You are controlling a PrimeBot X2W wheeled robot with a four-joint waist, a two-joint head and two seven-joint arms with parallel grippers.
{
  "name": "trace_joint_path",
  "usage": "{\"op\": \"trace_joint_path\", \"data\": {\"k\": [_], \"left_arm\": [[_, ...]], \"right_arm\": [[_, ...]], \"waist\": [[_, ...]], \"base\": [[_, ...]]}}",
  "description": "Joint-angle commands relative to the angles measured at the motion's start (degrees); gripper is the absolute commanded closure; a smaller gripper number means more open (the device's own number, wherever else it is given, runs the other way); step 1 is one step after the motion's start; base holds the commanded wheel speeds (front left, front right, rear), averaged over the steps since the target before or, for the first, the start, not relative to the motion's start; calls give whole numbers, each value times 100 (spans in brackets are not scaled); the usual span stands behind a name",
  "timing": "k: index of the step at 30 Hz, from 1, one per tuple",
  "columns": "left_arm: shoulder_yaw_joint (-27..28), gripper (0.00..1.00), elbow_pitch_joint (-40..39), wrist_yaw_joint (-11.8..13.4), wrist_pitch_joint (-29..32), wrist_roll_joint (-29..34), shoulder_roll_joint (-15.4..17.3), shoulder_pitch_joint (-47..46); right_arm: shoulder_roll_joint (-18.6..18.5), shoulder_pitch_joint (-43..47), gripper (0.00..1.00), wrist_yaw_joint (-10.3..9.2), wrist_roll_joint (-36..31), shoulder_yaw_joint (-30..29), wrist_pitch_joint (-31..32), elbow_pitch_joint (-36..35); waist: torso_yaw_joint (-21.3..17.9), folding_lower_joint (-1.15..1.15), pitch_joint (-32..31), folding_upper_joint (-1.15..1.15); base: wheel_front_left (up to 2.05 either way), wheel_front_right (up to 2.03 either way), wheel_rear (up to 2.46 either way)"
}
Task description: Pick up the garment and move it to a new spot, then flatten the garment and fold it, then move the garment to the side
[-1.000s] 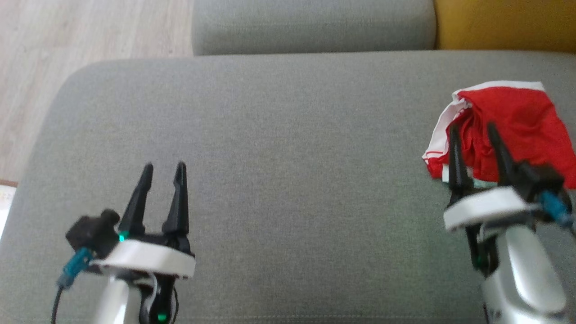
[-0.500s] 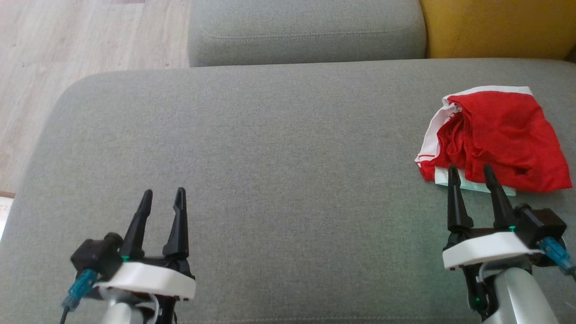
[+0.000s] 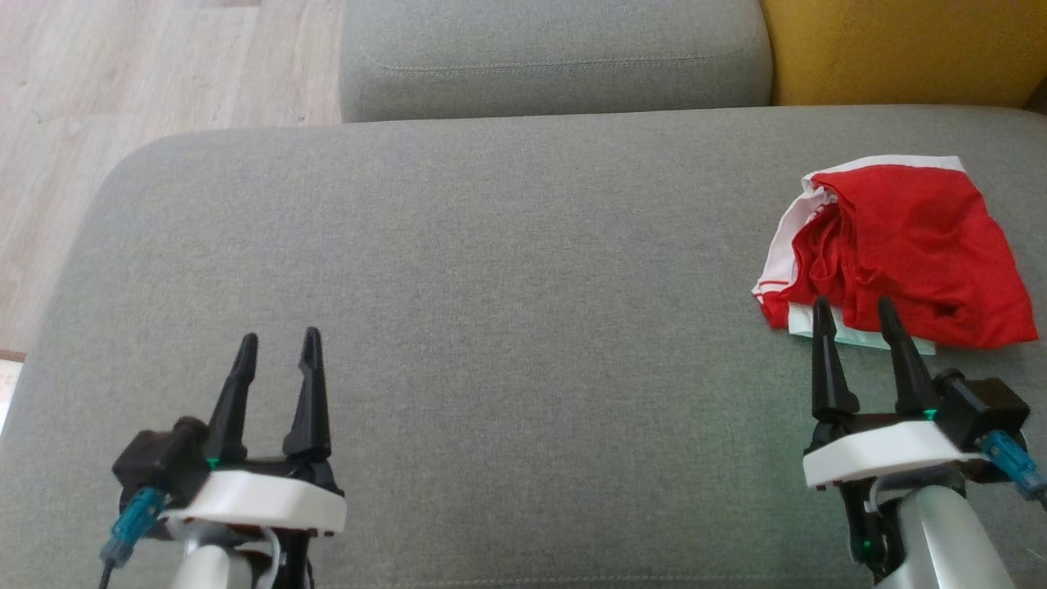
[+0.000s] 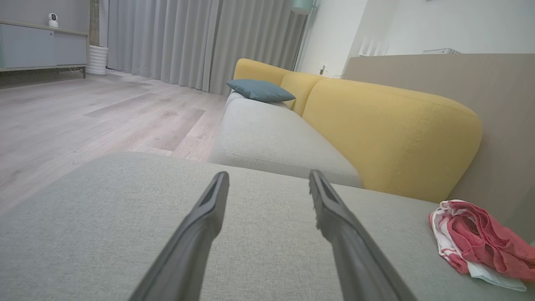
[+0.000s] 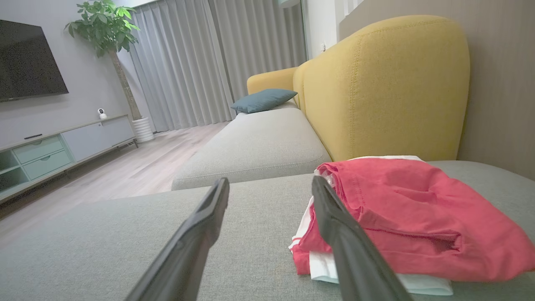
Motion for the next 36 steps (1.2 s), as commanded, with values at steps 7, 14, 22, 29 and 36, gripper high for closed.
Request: {"op": "trace_joint_path", "data": {"k": [7,14,22,29,36], "left_arm": [[322,0,-136,28,-29,-103,61,-176],[368,0,-189,-63,-29,-240,61,-140],[126,100,372,-59,5,-379,-50,119],[189,100,403,-81,123,-781,-44,70],[254,100,429,-103,243,-1184,-38,24]], "right_arm": [[-11,-129,0,12,59,165,-77,-207],[-11,-134,0,12,73,208,-77,-201],[16,133,100,0,50,57,15,323],[15,119,100,1,501,13,137,293],[13,120,100,1,956,-20,247,245]], "waist": [[0,0,7,0],[-23,0,19,0],[-35,0,26,0],[-43,0,28,0],[-52,0,30,0]], "base": [[0,0,0],[0,0,0],[0,0,0],[0,0,0],[0,0,0]]}}
